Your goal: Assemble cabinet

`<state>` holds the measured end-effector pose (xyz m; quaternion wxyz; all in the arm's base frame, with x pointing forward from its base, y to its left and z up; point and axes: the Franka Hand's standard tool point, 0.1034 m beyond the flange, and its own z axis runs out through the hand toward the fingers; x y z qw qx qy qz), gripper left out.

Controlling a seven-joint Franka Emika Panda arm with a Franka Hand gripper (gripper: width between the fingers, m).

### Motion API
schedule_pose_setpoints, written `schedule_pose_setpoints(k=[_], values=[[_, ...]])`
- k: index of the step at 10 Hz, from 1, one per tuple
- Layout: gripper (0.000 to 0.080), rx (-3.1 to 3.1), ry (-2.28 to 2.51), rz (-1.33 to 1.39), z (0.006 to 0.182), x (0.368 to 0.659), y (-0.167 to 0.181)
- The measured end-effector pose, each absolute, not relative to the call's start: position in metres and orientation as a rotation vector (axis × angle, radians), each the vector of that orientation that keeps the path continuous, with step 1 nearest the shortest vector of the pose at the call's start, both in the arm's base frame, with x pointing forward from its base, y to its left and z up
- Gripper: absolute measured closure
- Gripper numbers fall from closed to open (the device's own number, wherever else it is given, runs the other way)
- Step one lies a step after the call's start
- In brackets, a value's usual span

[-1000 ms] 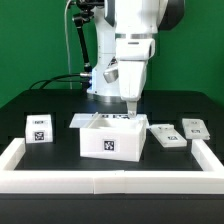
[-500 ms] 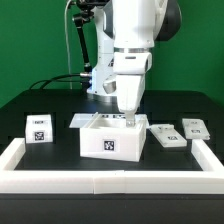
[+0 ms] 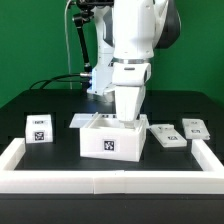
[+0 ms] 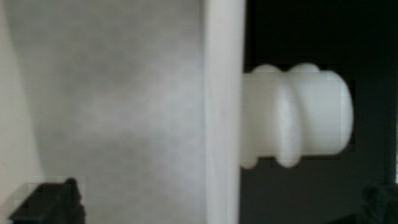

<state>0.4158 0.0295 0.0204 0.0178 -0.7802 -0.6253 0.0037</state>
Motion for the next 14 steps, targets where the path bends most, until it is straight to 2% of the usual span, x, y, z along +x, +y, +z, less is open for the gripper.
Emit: schedule_pose_setpoints(k=[2, 3, 5, 6, 7, 14], values=[[0.0342, -2.423, -1.942, 0.012, 0.0202, 0.4155, 0.0295], [0.0342, -2.423, -1.942, 0.012, 0.0202, 0.4155, 0.0294], [0.0689, -2.423, -1.942, 0.012, 0.0202, 0.4155, 0.0294], [0.0689, -2.423, -1.942, 0.012, 0.0202, 0.4155, 0.0294], [0.0764, -2.424, -1.943, 0.01, 0.0205, 0.416, 0.0294], [0.0764, -2.42, -1.95, 0.009, 0.0206, 0.4166, 0.0292]])
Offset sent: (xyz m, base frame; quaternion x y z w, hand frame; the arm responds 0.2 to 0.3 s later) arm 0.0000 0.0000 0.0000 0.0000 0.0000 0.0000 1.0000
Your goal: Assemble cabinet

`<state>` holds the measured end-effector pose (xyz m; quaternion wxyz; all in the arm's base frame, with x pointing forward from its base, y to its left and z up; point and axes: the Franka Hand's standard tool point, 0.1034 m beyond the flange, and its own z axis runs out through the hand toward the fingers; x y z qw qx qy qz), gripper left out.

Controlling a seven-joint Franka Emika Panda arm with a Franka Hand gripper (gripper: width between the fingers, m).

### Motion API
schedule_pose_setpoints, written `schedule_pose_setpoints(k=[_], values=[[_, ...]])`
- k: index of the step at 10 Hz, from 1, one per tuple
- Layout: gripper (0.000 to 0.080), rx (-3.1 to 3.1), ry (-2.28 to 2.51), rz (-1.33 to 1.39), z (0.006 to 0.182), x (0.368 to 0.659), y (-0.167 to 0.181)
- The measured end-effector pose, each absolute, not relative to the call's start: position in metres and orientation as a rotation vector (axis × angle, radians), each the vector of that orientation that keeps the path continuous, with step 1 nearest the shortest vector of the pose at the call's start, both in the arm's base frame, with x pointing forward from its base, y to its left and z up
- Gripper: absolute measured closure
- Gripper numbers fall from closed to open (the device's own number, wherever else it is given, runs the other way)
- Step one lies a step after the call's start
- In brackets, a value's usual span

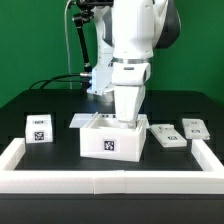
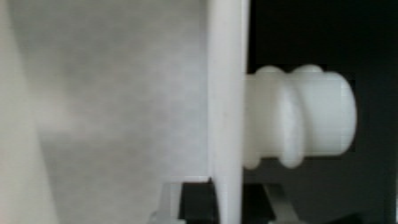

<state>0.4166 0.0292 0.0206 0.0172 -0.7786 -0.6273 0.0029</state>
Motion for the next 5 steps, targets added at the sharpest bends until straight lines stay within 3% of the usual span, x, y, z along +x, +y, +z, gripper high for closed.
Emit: schedule_pose_setpoints(k=[5], values=[[0.0764, -2.253, -2.174, -0.053, 0.021, 0.477, 0.053]])
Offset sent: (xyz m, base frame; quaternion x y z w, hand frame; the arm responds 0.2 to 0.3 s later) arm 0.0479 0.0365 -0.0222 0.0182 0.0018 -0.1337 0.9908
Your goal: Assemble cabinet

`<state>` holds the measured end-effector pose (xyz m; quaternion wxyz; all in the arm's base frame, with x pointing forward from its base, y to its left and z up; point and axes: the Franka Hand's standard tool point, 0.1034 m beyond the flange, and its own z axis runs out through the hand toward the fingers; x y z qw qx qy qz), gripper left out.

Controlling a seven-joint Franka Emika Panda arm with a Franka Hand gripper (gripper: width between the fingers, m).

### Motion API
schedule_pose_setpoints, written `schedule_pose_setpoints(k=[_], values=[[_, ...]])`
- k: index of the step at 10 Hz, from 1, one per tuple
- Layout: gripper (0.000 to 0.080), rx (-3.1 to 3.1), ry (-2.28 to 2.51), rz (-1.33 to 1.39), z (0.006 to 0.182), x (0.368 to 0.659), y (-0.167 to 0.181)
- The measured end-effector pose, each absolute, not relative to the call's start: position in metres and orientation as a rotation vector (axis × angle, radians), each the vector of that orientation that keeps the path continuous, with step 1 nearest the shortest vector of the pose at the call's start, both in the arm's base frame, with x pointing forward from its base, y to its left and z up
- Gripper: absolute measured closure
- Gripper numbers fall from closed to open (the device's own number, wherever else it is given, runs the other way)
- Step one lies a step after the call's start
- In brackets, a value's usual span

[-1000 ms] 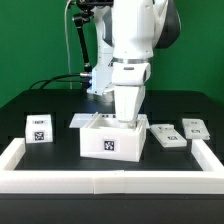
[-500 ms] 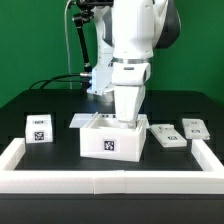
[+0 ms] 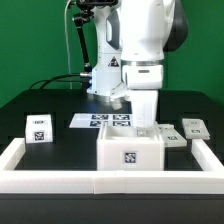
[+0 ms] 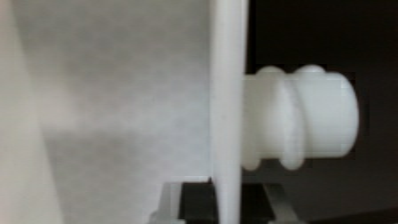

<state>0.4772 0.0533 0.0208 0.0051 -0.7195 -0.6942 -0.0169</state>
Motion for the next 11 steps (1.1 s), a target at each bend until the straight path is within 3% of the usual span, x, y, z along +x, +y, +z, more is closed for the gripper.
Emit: schedule_pose_setpoints(k=[5, 11], values=[[0.0764, -2.244, -2.183, -0.06, 0.021, 0.483, 0.06], [0.0764, -2.161, -2.23, -0.039, 0.022, 0.511, 0.115]])
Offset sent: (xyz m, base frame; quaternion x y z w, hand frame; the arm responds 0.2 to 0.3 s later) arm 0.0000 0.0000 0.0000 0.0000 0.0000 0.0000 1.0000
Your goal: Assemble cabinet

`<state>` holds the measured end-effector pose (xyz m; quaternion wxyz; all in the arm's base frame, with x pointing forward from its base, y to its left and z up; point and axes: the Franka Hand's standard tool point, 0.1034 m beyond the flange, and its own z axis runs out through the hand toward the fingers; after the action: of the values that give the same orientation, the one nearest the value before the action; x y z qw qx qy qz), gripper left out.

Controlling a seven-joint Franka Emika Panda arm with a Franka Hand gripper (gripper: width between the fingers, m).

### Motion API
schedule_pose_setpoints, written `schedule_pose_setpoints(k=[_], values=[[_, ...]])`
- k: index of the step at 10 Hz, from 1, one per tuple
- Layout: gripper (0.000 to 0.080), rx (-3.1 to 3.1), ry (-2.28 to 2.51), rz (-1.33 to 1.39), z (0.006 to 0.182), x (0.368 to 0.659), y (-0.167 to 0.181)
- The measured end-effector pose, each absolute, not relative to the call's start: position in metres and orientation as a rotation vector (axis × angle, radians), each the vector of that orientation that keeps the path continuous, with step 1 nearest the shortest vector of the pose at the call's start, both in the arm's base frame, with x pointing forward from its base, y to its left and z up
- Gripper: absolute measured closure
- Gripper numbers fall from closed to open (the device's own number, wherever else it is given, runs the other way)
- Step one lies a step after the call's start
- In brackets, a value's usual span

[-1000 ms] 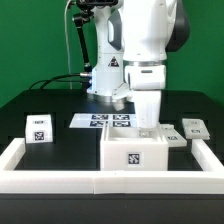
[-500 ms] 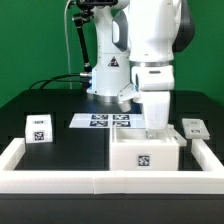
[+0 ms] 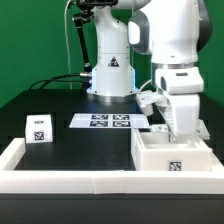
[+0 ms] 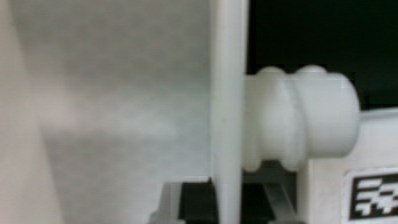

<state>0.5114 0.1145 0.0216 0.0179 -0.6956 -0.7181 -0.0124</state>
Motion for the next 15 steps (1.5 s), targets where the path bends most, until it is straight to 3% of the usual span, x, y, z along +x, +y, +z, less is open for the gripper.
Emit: schedule_pose_setpoints(k=[4, 5, 6, 8, 9, 10, 11, 13, 15], values=[[0.0764, -2.202, -2.191, -0.033, 0.023, 0.519, 0.113], [0.0692, -2.211, -2.185, -0.037, 0.025, 0.52, 0.112], [0.0692, -2.22, -2.185, -0.049, 0.028, 0.522, 0.11], [0.0306, -2.254, -2.189, -0.119, 0.041, 0.525, 0.105], [0.0169, -2.324, -2.133, -0.156, 0.049, 0.521, 0.104], [0.0169, -2.4, -2.068, -0.202, 0.06, 0.511, 0.102], [0.0029, -2.469, -1.996, -0.242, 0.068, 0.495, 0.1], [0.0008, -2.6, -1.794, -0.265, 0.073, 0.457, 0.118], [0.0002, -2.591, -1.777, -0.271, 0.067, 0.431, 0.141]])
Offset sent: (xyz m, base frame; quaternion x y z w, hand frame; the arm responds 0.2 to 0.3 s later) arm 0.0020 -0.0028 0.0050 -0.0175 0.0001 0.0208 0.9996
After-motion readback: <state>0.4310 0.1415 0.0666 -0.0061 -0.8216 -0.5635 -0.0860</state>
